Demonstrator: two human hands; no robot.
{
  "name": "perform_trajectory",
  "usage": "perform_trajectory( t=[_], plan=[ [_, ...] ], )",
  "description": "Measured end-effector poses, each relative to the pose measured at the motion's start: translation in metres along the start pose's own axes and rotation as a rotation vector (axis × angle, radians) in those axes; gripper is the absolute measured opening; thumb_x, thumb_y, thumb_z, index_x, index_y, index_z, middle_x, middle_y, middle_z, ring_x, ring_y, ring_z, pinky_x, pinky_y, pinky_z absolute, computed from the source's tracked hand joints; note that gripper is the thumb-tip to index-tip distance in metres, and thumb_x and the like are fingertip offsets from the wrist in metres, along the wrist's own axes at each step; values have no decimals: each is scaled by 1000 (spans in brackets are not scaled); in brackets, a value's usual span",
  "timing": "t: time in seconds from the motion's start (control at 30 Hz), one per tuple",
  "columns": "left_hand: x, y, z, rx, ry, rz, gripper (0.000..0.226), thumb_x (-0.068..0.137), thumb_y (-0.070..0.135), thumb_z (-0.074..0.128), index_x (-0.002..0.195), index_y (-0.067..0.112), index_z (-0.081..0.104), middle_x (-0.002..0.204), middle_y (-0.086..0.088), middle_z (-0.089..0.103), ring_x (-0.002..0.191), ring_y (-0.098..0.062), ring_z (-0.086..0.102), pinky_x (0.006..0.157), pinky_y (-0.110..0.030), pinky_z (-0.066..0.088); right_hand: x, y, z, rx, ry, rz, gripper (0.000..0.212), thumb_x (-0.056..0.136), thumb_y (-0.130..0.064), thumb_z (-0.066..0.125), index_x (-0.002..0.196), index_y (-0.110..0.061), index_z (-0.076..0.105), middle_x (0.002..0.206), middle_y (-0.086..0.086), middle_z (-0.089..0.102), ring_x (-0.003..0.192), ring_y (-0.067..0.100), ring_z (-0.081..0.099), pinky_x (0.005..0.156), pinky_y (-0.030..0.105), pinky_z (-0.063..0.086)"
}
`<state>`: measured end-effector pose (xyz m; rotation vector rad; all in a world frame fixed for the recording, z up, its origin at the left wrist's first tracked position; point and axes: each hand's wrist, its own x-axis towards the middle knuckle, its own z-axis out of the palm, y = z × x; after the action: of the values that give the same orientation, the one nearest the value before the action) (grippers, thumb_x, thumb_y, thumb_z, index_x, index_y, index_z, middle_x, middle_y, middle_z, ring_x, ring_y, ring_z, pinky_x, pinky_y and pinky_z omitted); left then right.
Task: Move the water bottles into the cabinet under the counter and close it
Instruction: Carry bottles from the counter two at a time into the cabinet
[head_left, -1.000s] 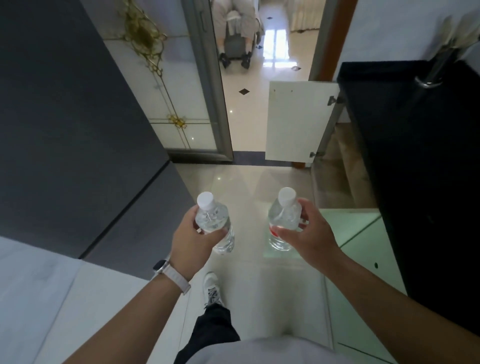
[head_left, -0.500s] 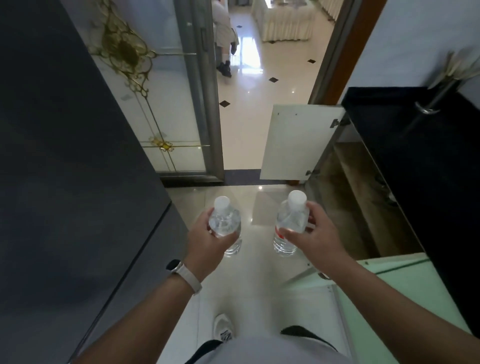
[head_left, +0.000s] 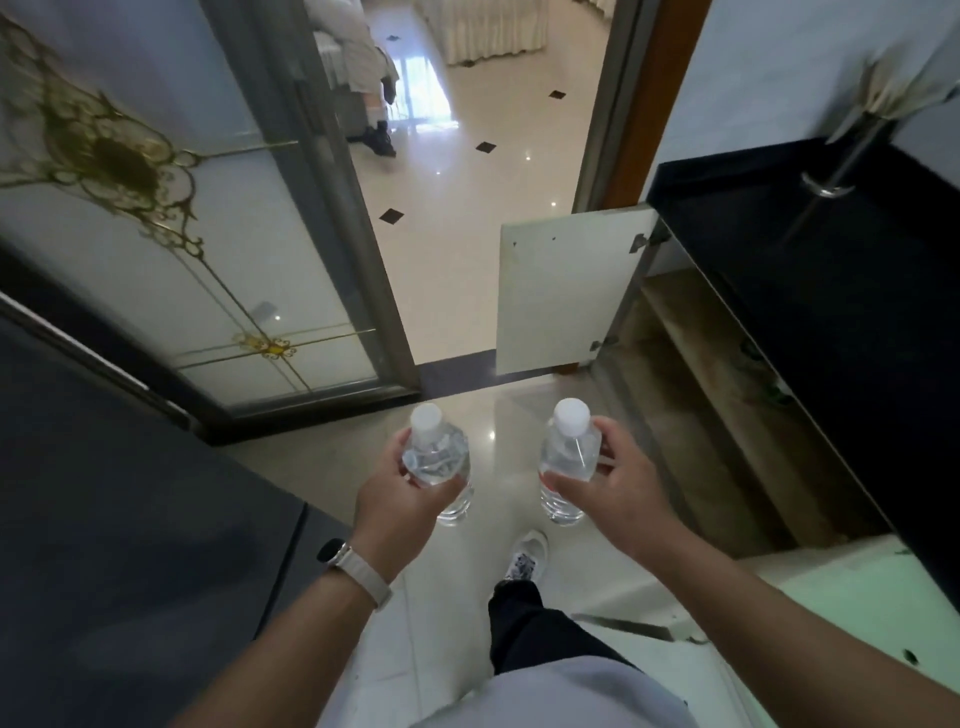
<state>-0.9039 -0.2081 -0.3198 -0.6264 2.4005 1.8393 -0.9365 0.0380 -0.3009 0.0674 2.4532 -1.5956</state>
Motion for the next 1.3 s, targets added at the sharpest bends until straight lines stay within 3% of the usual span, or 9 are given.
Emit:
perform_trajectory(
  t=[0.17,0.33,0.5,0.77,0.87,0.97,1.07,1.17,1.3],
  plan=[
    [74,41,29,144,-37,22,63,72,19,90,119,41,55,109,17,68,103,-11,67,94,-43,56,69,2,-7,42,48,28,49,72,-37,86,104,-48,51,101,-15,64,93,4,62,80,34,56],
    [140,83,69,202,-118,42,79,60,44,88,130,28,56,114,11,71,104,-9,69,94,-45,57,130,5,-33,98,116,75,50,72,-34,86,106,-47,52,98,-22,64,91,-1,61,80,31,54],
    [186,118,113,230,-203,112,67,70,23,90,129,18,58,112,4,72,100,-11,71,92,-45,58,165,6,-64,133,227,91,52,71,-32,87,106,-47,51,98,-26,63,93,-5,60,80,27,54],
    [233,150,174,339,-372,208,74,59,39,87,126,27,58,111,7,72,100,-12,71,92,-47,57,174,14,-102,192,452,163,52,71,-20,88,105,-39,54,97,-27,65,91,-7,61,73,9,47],
    [250,157,192,367,-459,222,75,56,48,84,124,30,59,109,10,72,98,-11,71,91,-46,58,174,17,-108,171,530,209,47,73,-22,87,103,-38,54,97,-25,65,91,-5,62,76,15,50],
    [269,162,207,395,-561,246,67,63,36,88,123,33,58,108,12,72,98,-10,70,89,-45,59,177,20,-109,141,617,279,47,73,-26,86,99,-45,52,99,-30,63,92,-7,62,79,21,50],
    [294,166,218,409,-663,282,58,68,27,89,115,35,56,104,14,70,97,-12,69,86,-41,58,188,15,-102,112,722,363,53,71,-29,87,98,-54,49,98,-21,65,92,-3,61,83,26,50],
    [326,172,221,438,-744,340,56,72,22,88,115,32,54,99,19,67,95,-13,67,81,-32,53,204,6,-89,124,809,446,57,72,-29,86,112,-43,50,104,-14,65,95,2,63,86,31,53],
    [375,175,223,398,-820,343,59,73,24,88,121,31,54,102,19,67,97,-13,67,86,-36,55,233,-10,-73,100,878,506,58,72,-36,85,117,-40,49,103,-17,65,92,-5,61,78,19,48]
  ],
)
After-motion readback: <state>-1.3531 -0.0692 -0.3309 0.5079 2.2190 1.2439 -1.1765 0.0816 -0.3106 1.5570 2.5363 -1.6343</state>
